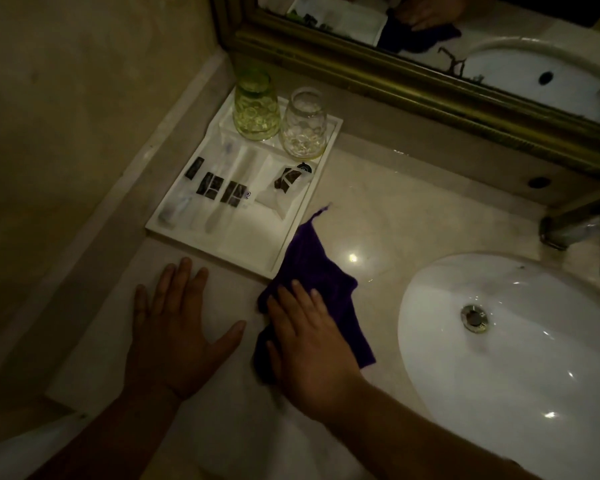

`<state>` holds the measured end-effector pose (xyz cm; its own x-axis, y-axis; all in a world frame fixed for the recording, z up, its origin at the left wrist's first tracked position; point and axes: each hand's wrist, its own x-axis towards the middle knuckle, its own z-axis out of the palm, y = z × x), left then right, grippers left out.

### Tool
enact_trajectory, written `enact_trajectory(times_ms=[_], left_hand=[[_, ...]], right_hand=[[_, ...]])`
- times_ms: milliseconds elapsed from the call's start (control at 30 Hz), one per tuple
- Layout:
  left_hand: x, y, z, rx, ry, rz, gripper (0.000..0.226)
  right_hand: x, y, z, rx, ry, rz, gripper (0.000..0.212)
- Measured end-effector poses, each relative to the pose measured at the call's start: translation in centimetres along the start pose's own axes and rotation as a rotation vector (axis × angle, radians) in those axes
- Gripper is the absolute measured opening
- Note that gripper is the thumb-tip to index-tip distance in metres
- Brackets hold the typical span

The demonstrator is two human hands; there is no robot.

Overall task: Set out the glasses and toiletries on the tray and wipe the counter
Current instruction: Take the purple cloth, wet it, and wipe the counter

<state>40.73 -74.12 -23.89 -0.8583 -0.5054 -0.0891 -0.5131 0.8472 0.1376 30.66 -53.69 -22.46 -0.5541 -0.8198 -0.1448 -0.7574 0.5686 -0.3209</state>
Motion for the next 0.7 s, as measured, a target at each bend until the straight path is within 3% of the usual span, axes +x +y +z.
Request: enact_trajectory(times_ms=[200, 367, 700], left_hand=[[0.0, 0.0, 0.0, 0.019, 0.002, 0.007, 0.103], [0.0, 0.1, -0.2, 0.038, -0.012, -0.016, 0.102], [-0.1, 0.3, -0.6, 0.021, -0.003, 0.001, 0.1]], right_hand=[[-1.2, 0.8, -1.7, 0.113, -0.032, -0.112, 0.056], [-2.0, 3.4, -2.5, 0.051, -0.068, -0.161, 0.054], [-1.6, 15.3, -7.5, 0.006, 0.048, 0.331, 0.052]])
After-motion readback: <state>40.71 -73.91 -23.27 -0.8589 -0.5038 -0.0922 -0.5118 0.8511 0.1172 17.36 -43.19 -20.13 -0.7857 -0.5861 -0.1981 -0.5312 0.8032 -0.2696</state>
